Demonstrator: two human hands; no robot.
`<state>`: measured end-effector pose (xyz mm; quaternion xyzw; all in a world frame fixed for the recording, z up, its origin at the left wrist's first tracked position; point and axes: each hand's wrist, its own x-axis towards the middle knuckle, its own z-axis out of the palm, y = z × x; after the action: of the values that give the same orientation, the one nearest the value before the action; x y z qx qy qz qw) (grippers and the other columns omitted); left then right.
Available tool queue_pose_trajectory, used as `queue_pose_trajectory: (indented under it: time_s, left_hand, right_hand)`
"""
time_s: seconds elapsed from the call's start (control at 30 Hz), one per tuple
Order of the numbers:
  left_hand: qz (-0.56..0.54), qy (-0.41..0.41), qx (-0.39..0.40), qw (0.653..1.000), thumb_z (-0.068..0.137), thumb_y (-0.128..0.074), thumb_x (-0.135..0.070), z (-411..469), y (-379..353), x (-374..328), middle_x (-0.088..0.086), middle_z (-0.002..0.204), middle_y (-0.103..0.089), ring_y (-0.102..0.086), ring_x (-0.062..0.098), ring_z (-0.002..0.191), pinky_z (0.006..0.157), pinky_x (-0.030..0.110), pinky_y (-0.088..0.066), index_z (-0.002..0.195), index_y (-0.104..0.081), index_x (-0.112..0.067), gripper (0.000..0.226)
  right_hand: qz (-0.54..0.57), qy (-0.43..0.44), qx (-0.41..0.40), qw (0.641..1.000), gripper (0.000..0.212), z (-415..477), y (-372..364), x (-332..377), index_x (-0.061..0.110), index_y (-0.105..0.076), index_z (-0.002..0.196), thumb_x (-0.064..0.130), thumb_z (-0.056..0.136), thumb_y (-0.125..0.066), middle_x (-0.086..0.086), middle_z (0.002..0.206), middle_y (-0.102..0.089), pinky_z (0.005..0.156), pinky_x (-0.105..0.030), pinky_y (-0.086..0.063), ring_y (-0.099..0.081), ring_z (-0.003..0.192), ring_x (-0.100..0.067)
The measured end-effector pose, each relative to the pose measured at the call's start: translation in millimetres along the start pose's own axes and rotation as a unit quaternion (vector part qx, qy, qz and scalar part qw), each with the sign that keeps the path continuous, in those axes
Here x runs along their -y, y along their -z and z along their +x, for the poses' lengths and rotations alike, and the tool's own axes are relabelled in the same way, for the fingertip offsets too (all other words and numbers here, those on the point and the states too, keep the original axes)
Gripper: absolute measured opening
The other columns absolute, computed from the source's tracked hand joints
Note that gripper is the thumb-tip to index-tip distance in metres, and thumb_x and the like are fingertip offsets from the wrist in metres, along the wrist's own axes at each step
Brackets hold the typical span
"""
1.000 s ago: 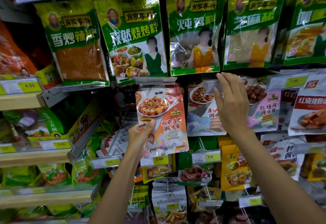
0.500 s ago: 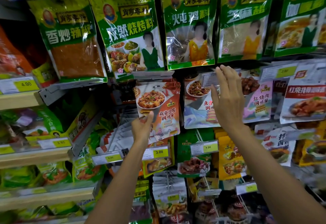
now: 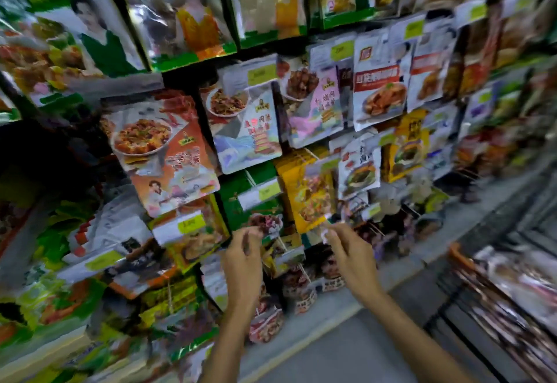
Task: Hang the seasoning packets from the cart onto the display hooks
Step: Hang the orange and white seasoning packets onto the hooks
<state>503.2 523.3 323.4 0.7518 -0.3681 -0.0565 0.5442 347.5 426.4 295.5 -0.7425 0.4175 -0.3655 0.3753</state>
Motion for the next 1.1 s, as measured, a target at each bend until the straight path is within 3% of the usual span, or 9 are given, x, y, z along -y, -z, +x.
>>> queue_pose_trajectory:
  time_s: [0.07,0.17,0.3,0.43,0.57,0.7,0.83,0.93,1.1]
  left_hand:
    - [-0.009,0.035,0.079,0.996,0.102,-0.042,-0.017,-26.8,-40.6,4.2,0.007,0.084,-0.066,-0.051,0.019,0.06,0.056,0.034,-0.041,0.1,-0.065,-0.009,0.024]
    - [-0.014,0.078,0.173,0.982,0.1,-0.044,-0.014,-68.9,-101.1,7.1,0.013,0.09,-0.069,-0.063,0.027,0.078,0.072,0.037,-0.05,0.102,-0.067,-0.002,0.025]
    - [-0.011,0.09,0.264,0.96,0.095,-0.05,0.001,-115.0,-177.3,-1.8,0.011,0.073,-0.066,-0.061,0.024,0.068,0.063,0.019,-0.043,0.079,-0.062,-0.005,0.02]
    - [0.018,0.101,0.348,0.932,0.097,-0.051,-0.009,-134.3,-257.0,-19.2,0.017,0.081,-0.07,-0.066,0.033,0.077,0.076,0.044,-0.051,0.078,-0.063,-0.013,0.022]
    - [0.032,0.066,0.396,0.915,0.098,-0.05,-0.018,-136.9,-331.6,-51.1,0.014,0.081,-0.068,-0.064,0.031,0.078,0.076,0.046,-0.052,0.085,-0.061,-0.022,0.018]
    - [0.049,0.042,0.44,0.896,0.098,-0.049,-0.014,-128.2,-397.2,-77.6,0.018,0.082,-0.068,-0.064,0.033,0.078,0.074,0.044,-0.05,0.084,-0.059,-0.019,0.018]
    - [0.075,0.004,0.463,0.883,0.098,-0.048,-0.012,-104.5,-462.4,-92.4,0.022,0.084,-0.068,-0.064,0.03,0.079,0.069,0.037,-0.046,0.091,-0.065,-0.011,0.018]
    - [0.11,-0.035,0.461,0.88,0.098,-0.048,-0.013,-78.5,-519.0,-98.6,0.015,0.094,-0.07,-0.064,0.03,0.087,0.064,0.027,-0.04,0.106,-0.067,-0.004,0.022]
    - [0.163,-0.117,0.432,0.879,0.097,-0.051,-0.018,-34.8,-615.3,-92.6,0.022,0.105,-0.066,-0.06,0.036,0.098,0.08,0.042,-0.047,0.111,-0.062,0.003,0.027]
  right_hand:
    - [0.025,-0.086,0.01,0.996,0.021,-33.0,19.8,-31.3,0.014,-0.064,0.089,0.017,0.101,-0.047,-0.003,0.067,-0.062,0.061,-0.023,-0.046,-0.059,0.063,-0.014]
    - [0.028,-0.187,-0.007,0.982,0.026,-80.1,60.4,-80.9,0.019,-0.058,0.076,0.011,0.099,-0.05,0.005,0.067,-0.06,0.057,-0.009,-0.039,-0.058,0.058,0.006]
    - [0.016,-0.288,-0.05,0.956,0.022,-116.9,128.1,-139.0,0.007,-0.065,0.078,0.011,0.097,-0.053,0.002,0.071,-0.065,0.056,-0.005,-0.039,-0.058,0.057,0.014]
    - [0.022,-0.332,-0.118,0.936,0.023,-129.0,197.2,-187.5,0.013,-0.068,0.078,0.013,0.097,-0.054,0.004,0.069,-0.068,0.06,-0.015,-0.049,-0.062,0.058,0.005]
    - [0.022,-0.352,-0.18,0.918,0.026,-121.6,258.2,-227.3,0.012,-0.067,0.076,0.015,0.098,-0.053,0.0,0.069,-0.069,0.056,-0.015,-0.046,-0.062,0.058,-0.002]
    - [0.008,-0.378,-0.224,0.898,0.029,-103.8,306.3,-268.5,0.008,-0.067,0.077,0.02,0.098,-0.052,-0.003,0.07,-0.069,0.067,-0.029,-0.049,-0.065,0.069,-0.018]
    - [0.028,-0.41,-0.291,0.864,0.026,-76.8,336.0,-313.0,0.009,-0.068,0.079,0.019,0.098,-0.053,0.001,0.069,-0.069,0.06,-0.021,-0.049,-0.066,0.063,-0.007]
    - [0.027,-0.441,-0.308,0.843,0.028,-53.6,349.1,-353.3,0.01,-0.067,0.081,0.023,0.099,-0.051,0.001,0.069,-0.069,0.064,-0.03,-0.049,-0.066,0.065,-0.013]
    - [0.041,-0.498,-0.338,0.798,0.03,-14.0,351.8,-429.9,0.011,-0.061,0.072,0.021,0.099,-0.05,0.001,0.062,-0.06,0.048,-0.013,-0.036,-0.056,0.058,-0.016]
